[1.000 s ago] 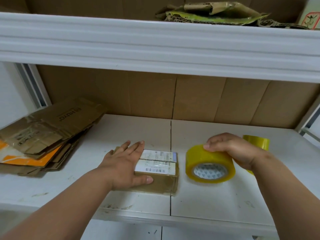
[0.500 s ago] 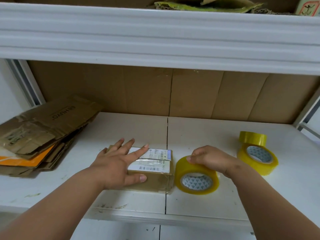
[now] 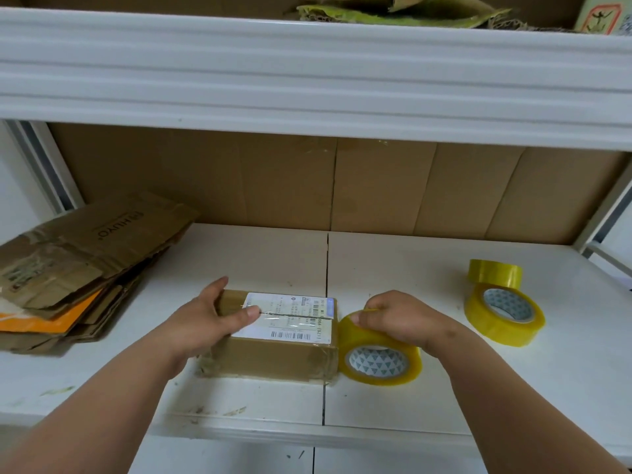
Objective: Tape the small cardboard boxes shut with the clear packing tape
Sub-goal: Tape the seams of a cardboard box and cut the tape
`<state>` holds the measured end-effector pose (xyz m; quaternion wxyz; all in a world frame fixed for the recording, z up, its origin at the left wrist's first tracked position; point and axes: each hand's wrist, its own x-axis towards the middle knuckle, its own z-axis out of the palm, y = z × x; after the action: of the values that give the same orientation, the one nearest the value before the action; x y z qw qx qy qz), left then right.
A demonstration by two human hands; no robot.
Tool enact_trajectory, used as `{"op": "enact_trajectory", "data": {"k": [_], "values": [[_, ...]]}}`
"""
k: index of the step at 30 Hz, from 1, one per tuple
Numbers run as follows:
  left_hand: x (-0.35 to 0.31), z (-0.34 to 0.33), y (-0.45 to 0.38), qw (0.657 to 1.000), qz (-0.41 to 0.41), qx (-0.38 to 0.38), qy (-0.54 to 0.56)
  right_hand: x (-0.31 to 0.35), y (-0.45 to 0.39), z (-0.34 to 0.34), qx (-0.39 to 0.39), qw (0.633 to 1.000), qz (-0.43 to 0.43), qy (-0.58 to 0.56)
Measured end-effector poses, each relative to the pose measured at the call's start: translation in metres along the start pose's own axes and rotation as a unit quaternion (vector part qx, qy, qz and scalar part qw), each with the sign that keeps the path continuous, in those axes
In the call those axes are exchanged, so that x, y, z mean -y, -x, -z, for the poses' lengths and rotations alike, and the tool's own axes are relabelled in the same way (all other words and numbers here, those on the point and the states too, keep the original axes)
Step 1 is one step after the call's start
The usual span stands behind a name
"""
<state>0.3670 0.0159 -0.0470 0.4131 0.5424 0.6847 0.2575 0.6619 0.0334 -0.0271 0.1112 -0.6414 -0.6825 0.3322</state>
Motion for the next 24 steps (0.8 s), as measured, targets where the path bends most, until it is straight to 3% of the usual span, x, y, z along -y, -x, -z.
{"op": "enact_trajectory", "data": {"k": [3,7,10,12,13,15,19,22,24], "values": [[-0.002,0.006,-0.007,0.997,0.018,0.019,0.072,0.002,0.002,-0.001,0.004,1.0,-0.002,-0.015],[-0.007,0.009,-0.018,0.993,0.035,-0.025,0.112,0.003,0.006,-0.002,0.014,0.997,-0.016,-0.073],[-0.023,0.011,-0.029,0.992,0.016,-0.097,-0.078,0.002,0.006,-0.008,-0.006,0.991,-0.037,-0.132],[-0.034,0.014,-0.037,0.954,0.01,-0.16,-0.254,0.003,0.008,-0.014,-0.012,0.977,-0.051,-0.204],[-0.036,0.015,-0.041,0.94,0.005,-0.173,-0.293,0.004,0.01,-0.018,-0.011,0.97,-0.058,-0.236],[-0.038,0.014,-0.048,0.937,-0.015,-0.173,-0.304,0.006,0.014,-0.024,-0.004,0.963,-0.056,-0.264],[-0.044,-0.009,-0.049,0.95,-0.111,-0.102,-0.273,0.013,0.018,-0.04,0.011,0.945,-0.052,-0.321],[-0.046,-0.032,-0.043,0.915,-0.152,-0.086,-0.362,0.018,0.017,-0.055,0.014,0.927,-0.038,-0.373],[-0.041,-0.041,-0.043,0.91,-0.171,-0.068,-0.371,0.018,0.017,-0.061,0.009,0.921,-0.032,-0.389]]}}
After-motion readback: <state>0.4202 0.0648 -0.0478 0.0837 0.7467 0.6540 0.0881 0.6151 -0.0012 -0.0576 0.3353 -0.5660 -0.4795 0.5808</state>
